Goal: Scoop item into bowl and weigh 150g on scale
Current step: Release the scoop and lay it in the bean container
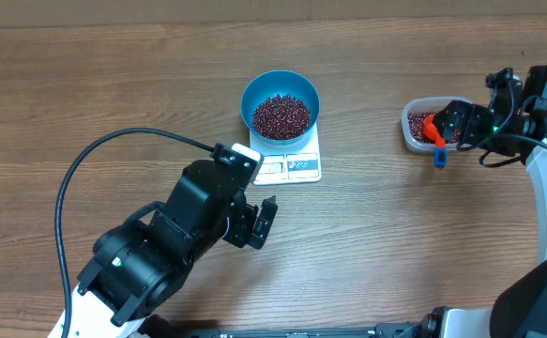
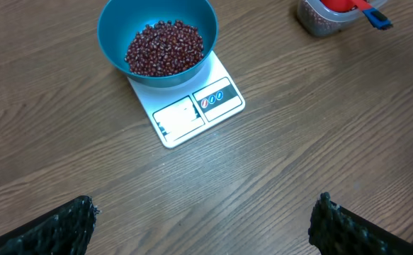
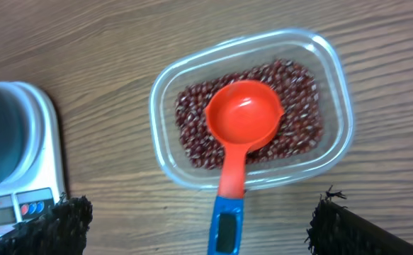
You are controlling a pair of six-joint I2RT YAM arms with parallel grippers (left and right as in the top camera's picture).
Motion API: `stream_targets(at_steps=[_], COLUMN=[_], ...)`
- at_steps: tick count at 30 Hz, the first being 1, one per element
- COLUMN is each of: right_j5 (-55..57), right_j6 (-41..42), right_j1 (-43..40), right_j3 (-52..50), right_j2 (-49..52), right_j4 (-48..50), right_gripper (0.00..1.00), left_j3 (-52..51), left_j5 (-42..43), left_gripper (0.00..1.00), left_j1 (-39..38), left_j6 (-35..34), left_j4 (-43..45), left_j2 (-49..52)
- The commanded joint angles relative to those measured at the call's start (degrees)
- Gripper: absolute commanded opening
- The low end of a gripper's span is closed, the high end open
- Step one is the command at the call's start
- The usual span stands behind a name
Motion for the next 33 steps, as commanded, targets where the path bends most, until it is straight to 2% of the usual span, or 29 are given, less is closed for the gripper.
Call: stream_targets(at_steps=[1,10,18,26,33], right_j5=[4.3,10.0,10.6,8.5,1.4], right_j6=[0.1,0.2,0.2,0.2,0.2], right_j1=[-0.1,-0.1,-0.1,0.0,0.0], right_j3=[1.4,1.4,1.3,1.3,1.3], right_j2=[0.1,0.1,0.1,0.1,0.1], right_j4=[1.0,8.1,8.8,5.4,5.2], right_gripper=[1.00,1.00,1.00,1.00,1.00], left_j3=[0.0,0.0,0.0,0.0,0.0], left_j5=[-0.6,-0.6,-0.6,-0.6,-0.6], left_gripper=[0.99,0.99,0.99,0.99,0.99], left_j1=[-0.4,-0.4,-0.4,-0.4,-0.4], left_j6=[0.8,0.8,0.8,0.8,0.8], left_j4=[-0.1,-0.2,-0.2,-0.2,-0.2], left_j2=[0.3,0.3,0.3,0.3,0.3])
